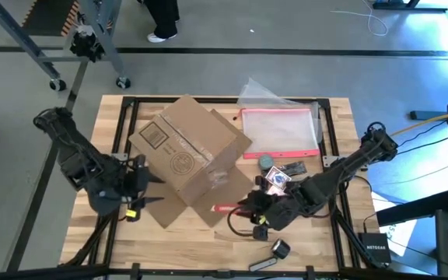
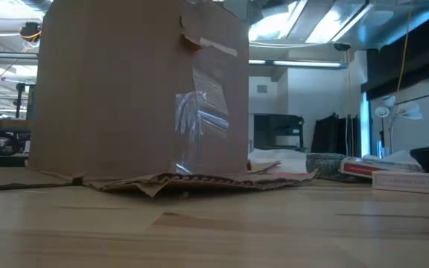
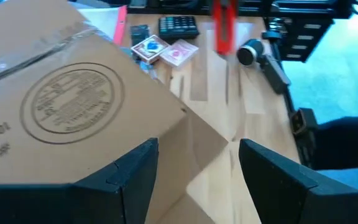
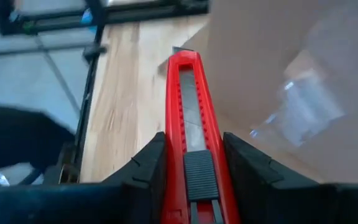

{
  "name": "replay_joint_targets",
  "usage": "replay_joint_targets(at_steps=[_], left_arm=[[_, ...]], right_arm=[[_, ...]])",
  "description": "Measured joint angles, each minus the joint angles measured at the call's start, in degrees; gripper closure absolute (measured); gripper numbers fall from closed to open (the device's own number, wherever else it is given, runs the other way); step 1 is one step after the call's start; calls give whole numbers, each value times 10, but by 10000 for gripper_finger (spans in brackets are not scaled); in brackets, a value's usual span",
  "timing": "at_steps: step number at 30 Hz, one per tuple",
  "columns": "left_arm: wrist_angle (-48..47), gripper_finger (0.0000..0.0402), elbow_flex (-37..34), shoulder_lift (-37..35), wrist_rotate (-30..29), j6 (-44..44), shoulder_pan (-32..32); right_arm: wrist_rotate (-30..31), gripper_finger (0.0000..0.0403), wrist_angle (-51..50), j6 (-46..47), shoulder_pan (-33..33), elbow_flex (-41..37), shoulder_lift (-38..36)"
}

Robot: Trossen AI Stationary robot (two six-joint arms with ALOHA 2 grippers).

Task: Unpack boxes
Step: Break down box until it is fully flat

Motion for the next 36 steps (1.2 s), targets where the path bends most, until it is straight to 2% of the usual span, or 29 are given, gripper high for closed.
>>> replay_joint_targets(at_steps=[9, 13, 18, 22, 26, 31, 36], left_arm=[[15, 183, -24, 1, -38, -24, -29], [28, 183, -42, 3, -59, -23, -23], [32, 183, -50, 19, -97, 7, -1], [43, 183, -50, 46, -103, 44, 29], [94, 183, -48, 83, -109, 103, 77], [225, 183, -48, 124, -100, 156, 138], [271, 183, -47, 135, -88, 186, 156]], right_arm=[[169, 276, -193, 107, -7, 89, 0], [198, 276, -239, 132, -16, 115, 0], [171, 275, -263, 137, -42, 117, 0], [169, 275, -277, 109, -53, 117, -2], [166, 275, -304, 86, -52, 116, -14], [175, 275, -359, 88, -52, 116, -28], [178, 275, -405, 109, -51, 116, -42]])
